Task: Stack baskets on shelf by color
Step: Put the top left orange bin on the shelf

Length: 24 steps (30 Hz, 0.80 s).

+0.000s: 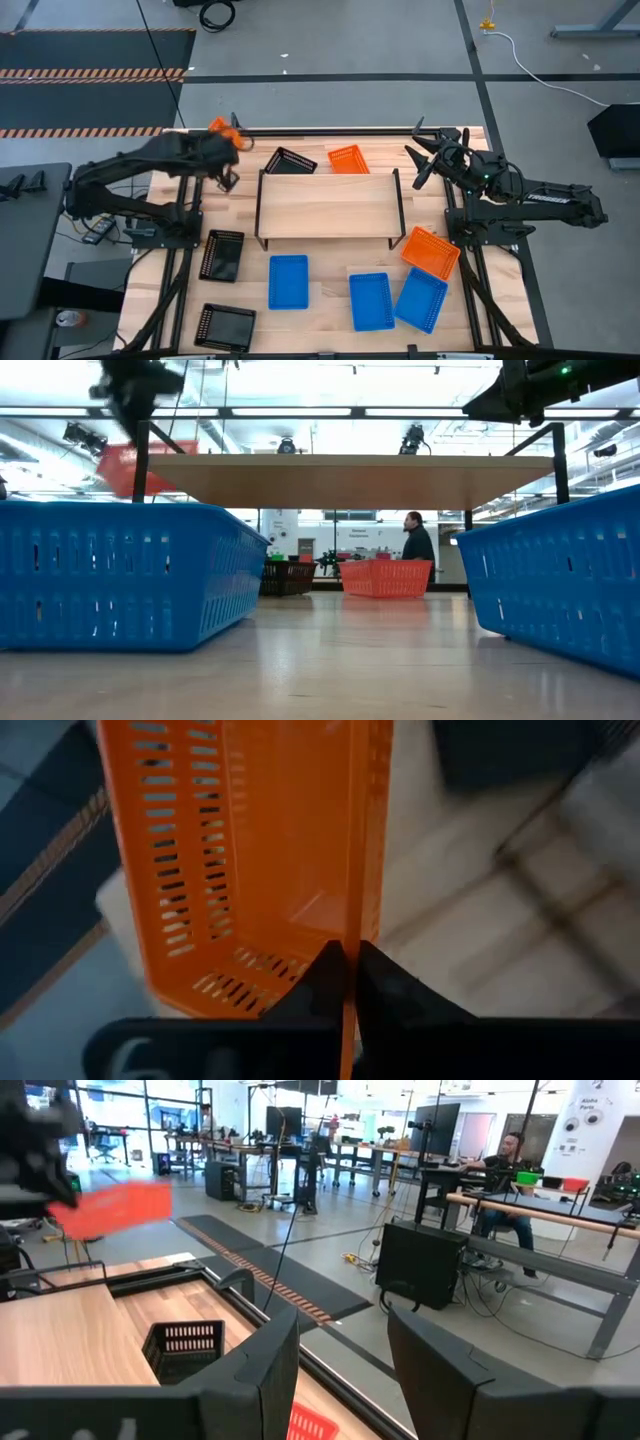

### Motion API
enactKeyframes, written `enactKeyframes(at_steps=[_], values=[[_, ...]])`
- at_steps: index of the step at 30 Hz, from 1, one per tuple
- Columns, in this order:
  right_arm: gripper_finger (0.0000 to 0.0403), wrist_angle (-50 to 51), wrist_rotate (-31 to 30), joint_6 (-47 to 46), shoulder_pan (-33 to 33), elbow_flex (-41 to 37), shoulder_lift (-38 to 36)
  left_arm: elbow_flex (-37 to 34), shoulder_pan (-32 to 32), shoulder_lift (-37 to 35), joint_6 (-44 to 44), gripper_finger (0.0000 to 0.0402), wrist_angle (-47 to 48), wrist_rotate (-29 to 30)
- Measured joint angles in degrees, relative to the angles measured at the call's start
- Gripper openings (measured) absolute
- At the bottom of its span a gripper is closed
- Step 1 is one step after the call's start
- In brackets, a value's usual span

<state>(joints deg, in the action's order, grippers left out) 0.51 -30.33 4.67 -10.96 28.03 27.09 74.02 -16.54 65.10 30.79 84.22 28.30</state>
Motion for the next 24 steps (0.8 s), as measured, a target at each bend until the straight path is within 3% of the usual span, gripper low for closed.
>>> enactKeyframes(at_steps=[4, 8, 13, 20, 24], values=[[0.0162, -0.5, 0.0, 0.0, 0.0, 0.0, 0.0, 8.3, 2.3, 0.0, -1.7, 0.0014, -6.9, -3.2], [0.0162, -0.9, 0.0, 0.5, 0.0, 0.0, 0.0, 10.8, 7.3, 0.2, -11.0, 0.0014, -17.8, -9.9], [0.0162, -0.9, 0.0, 1.1, 0.0, 0.0, 0.0, 10.8, 14.2, 1.3, -33.8, 0.0014, -24.3, -10.8], [0.0162, -0.9, 0.0, 1.1, 0.0, 0.0, 0.0, 10.7, 21.1, 5.3, -69.0, 0.0023, -22.9, -12.1], [0.0162, -0.9, 0.0, 1.4, 0.0, 0.0, 0.0, 10.7, 21.7, 7.6, -79.0, 0.0028, -23.2, -12.8]])
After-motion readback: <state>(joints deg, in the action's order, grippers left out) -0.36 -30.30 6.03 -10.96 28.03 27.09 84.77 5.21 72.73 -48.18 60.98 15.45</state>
